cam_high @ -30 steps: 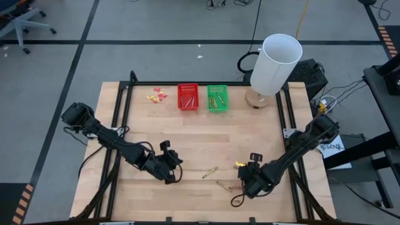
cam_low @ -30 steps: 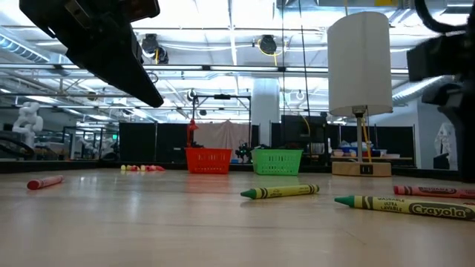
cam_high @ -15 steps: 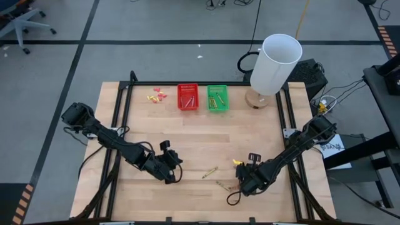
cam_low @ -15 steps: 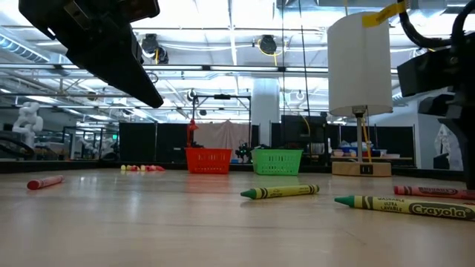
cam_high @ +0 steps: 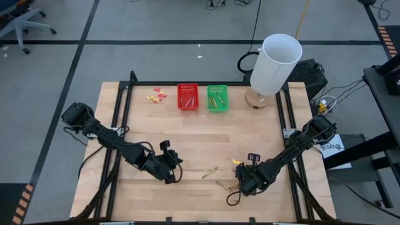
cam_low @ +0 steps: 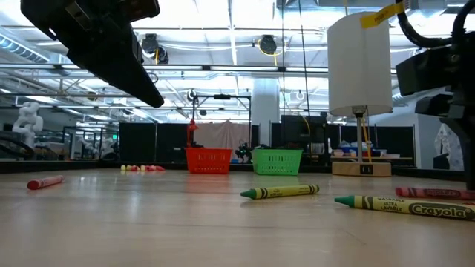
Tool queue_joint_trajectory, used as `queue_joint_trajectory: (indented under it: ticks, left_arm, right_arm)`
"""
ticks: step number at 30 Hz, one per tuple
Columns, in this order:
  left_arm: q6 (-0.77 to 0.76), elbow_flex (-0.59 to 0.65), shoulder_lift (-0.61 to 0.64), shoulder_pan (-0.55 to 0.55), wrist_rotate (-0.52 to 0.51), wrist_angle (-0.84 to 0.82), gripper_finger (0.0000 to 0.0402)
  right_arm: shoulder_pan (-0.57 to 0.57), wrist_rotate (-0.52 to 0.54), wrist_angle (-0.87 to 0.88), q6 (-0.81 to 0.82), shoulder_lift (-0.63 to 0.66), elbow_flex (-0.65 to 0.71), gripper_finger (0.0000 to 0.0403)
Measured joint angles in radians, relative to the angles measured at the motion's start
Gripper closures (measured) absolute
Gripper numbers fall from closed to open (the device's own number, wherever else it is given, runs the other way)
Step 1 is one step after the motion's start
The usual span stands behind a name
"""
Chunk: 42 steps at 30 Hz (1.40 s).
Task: Sort crayons
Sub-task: Put the red crayon into the red bin
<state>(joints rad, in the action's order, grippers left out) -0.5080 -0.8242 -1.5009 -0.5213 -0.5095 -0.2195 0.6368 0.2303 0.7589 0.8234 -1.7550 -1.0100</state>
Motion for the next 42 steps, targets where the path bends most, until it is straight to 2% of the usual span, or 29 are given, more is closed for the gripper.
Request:
queue_joint_trajectory:
  ticks: [8, 14, 23, 33, 42]
  left_arm:
    - [0.0, 0.0, 0.0, 0.0, 0.0, 0.0, 0.0395]
    - [0.001, 0.0, 0.0, 0.0, -0.012, 0.001, 0.0395]
    - [0.084, 0.0, 0.0, 0.002, -0.028, 0.073, 0.0395]
    - [0.234, 0.0, 0.0, 0.005, -0.051, 0.236, 0.0395]
    - [0.418, 0.0, 0.0, 0.012, -0.109, 0.395, 0.0395]
  right_arm:
    - [-0.001, 0.001, -0.011, -0.015, 0.023, 0.005, 0.0401]
    - [-0.004, 0.053, -0.017, -0.057, 0.09, 0.006, 0.0402]
    - [-0.02, 0.139, -0.059, -0.16, 0.193, 0.005, 0.0403]
    - [-0.078, 0.215, -0.201, -0.42, 0.285, 0.004, 0.0403]
    - [-0.167, 0.219, -0.385, -0.68, 0.301, 0.003, 0.0403]
